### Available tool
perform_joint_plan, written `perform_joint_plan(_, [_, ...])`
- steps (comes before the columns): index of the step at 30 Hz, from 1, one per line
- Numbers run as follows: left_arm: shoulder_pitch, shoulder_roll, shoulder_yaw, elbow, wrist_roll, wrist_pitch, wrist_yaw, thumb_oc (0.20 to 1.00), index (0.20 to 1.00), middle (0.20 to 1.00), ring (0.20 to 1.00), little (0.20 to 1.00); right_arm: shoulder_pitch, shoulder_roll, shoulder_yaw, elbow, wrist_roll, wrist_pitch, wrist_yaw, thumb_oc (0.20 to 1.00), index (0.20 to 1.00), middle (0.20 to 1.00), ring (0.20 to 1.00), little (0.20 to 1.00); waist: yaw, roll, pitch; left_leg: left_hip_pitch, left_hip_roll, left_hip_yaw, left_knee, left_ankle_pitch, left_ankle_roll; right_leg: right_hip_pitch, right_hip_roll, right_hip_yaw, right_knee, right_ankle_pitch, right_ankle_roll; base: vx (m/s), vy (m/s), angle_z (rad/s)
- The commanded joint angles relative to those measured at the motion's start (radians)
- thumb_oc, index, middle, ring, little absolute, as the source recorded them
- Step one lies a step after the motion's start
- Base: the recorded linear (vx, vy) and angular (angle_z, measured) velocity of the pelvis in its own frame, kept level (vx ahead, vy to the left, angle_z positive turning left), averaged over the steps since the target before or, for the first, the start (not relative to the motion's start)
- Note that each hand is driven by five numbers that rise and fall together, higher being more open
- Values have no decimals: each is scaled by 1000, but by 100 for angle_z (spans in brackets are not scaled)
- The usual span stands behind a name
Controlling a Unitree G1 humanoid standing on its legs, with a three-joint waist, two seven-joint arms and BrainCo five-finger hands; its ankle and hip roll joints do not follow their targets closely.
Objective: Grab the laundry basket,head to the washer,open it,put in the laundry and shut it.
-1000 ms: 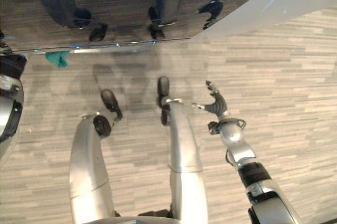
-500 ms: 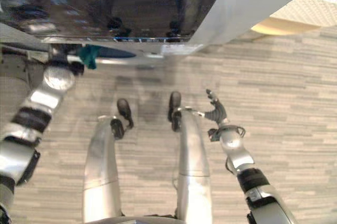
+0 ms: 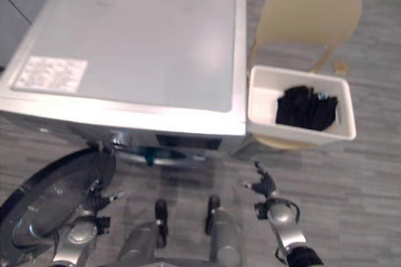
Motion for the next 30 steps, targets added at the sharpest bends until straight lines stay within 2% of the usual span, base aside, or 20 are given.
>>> perform_joint_plan(1, [-58,-6,-5,48,54,0,-48,1000,1000,1000,1000,1000,-23,-22,-9,42,-49,0,34,1000,1000,1000,1000,1000,-23,5,12,77,-23,-13,-13,-21,22,162,47,8,-245,110,66,192,72,-18])
perform_joint_plan(2, [-58,-5,-5,48,54,0,-48,1000,1000,1000,1000,1000,-23,-22,-9,42,-49,0,34,1000,1000,1000,1000,1000,-23,4,11,76,-24,-13,-16,-17,22,161,47,9,-248,112,66,126,44,-25])
perform_joint_plan(4, [-42,-29,-13,94,78,9,-53,1000,1000,1000,1000,1000,-2,-2,-22,95,-45,5,33,1000,1000,1000,1000,1000,-20,10,-25,177,-34,-10,-79,-18,27,248,61,37,-308,120,75,200,79,-50])
perform_joint_plan(8, [-40,-61,-19,141,89,19,-54,1000,1000,1000,1000,1000,22,22,-45,132,-37,14,25,1000,1000,1000,1000,1000,-32,21,-78,267,-46,38,-162,-11,28,306,67,64,-367,143,92,124,65,-54])
perform_joint_plan(12, [-42,-74,-32,141,100,17,-55,1000,1000,1000,1000,1000,30,31,-50,135,-37,21,17,1000,1000,1000,1000,1000,-34,33,-84,307,-49,86,-202,-7,28,305,73,84,-383,170,112,18,35,-62])
perform_joint_plan(13, [-44,-80,-37,145,109,17,-52,1000,1000,1000,1000,1000,28,36,-49,130,-42,21,9,1000,1000,1000,1000,1000,-29,41,-80,320,-44,127,-217,-7,28,297,65,55,-385,185,129,-33,7,-117])
perform_joint_plan(14, [-44,-80,-37,145,109,17,-52,1000,1000,1000,1000,1000,28,36,-49,130,-42,21,9,1000,1000,1000,1000,1000,-27,40,-82,317,-44,129,-218,-5,27,293,65,57,-386,188,128,-51,-31,-136])
perform_joint_plan(16, [-48,-82,-54,151,133,17,-53,1000,1000,1000,1000,1000,26,42,-55,125,-43,18,-3,1000,1000,1000,1000,1000,-15,48,-75,328,-33,169,-231,-1,22,286,41,-54,-389,198,134,-8,-83,-121])
perform_joint_plan(17, [-50,-78,-70,152,164,23,-65,1000,1000,1000,1000,1000,26,46,-61,120,-43,16,-8,1000,1000,1000,1000,1000,-5,62,-76,346,-11,202,-249,-10,11,281,3,-209,-364,184,141,24,-146,-132])
perform_joint_plan(18, [-51,-75,-71,154,171,28,-69,1000,1000,1000,1000,1000,22,46,-61,120,-46,15,-13,1000,1000,1000,1000,1000,3,66,-74,351,1,233,-250,-6,7,278,-23,-302,-348,181,139,36,-117,-149])
perform_joint_plan(19, [-51,-75,-72,155,171,29,-69,1000,1000,1000,1000,1000,22,46,-61,120,-47,15,-13,1000,1000,1000,1000,1000,2,66,-73,351,1,232,-251,-6,7,278,-24,-303,-345,180,139,-29,-118,-132])
perform_joint_plan(21, [-53,-65,-69,159,187,35,-75,1000,1000,1000,1000,1000,13,46,-57,131,-50,17,-24,1000,1000,1000,1000,1000,22,66,-73,358,17,303,-245,-5,6,286,-81,-485,-307,175,133,-32,-153,-103])
perform_joint_plan(22, [-46,-60,-69,157,192,37,-81,1000,1000,1000,1000,1000,17,46,-53,132,-52,20,-24,1000,1000,1000,1000,1000,26,64,-76,359,17,325,-243,-8,7,298,-97,-534,-300,174,129,92,-244,-92])
perform_joint_plan(23, [-40,-56,-70,158,199,41,-80,1000,1000,1000,1000,1000,19,47,-50,133,-48,27,-26,1000,1000,1000,1000,1000,15,65,-75,371,26,350,-214,-27,8,277,-111,-512,-268,164,123,164,-234,-108])
perform_joint_plan(25, [-37,-64,-73,174,203,40,-86,1000,1000,1000,1000,1000,23,43,-48,138,-43,27,-23,1000,1000,1000,1000,1000,7,67,-73,369,42,367,-137,-58,4,283,-97,-476,-296,145,113,195,-309,-124])
perform_joint_plan(26, [-36,-79,-75,167,193,36,-87,1000,1000,1000,1000,1000,29,25,-36,130,-44,25,-27,1000,1000,1000,1000,1000,11,75,-53,328,109,366,28,-53,-17,310,-59,-443,-327,110,84,242,-498,-148])
perform_joint_plan(27, [-34,-96,-86,156,164,28,-85,1000,1000,1000,1000,1000,11,10,-10,139,-52,27,-27,1000,1000,1000,1000,1000,67,73,-18,204,120,174,200,14,-48,355,5,-391,-371,74,36,245,-428,-155])
perform_joint_plan(28, [-29,-95,-95,147,157,26,-83,1000,1000,1000,1000,1000,10,9,-5,140,-57,27,-29,1000,1000,1000,1000,1000,85,64,-12,143,70,86,226,-18,-39,365,13,-366,-382,68,36,238,-287,-117])
perform_joint_plan(29, [-25,-96,-103,144,157,24,-83,1000,1000,1000,1000,1000,7,9,0,137,-56,26,-28,1000,1000,1000,1000,1000,98,56,-8,114,44,41,204,-38,-36,375,17,-346,-387,65,41,123,-59,-109])
perform_joint_plan(30, [-25,-96,-104,143,157,24,-83,1000,1000,1000,1000,1000,7,9,-1,137,-56,26,-28,1000,1000,1000,1000,1000,99,55,-8,115,43,41,204,-39,-35,375,16,-346,-387,64,42,214,-66,-128])
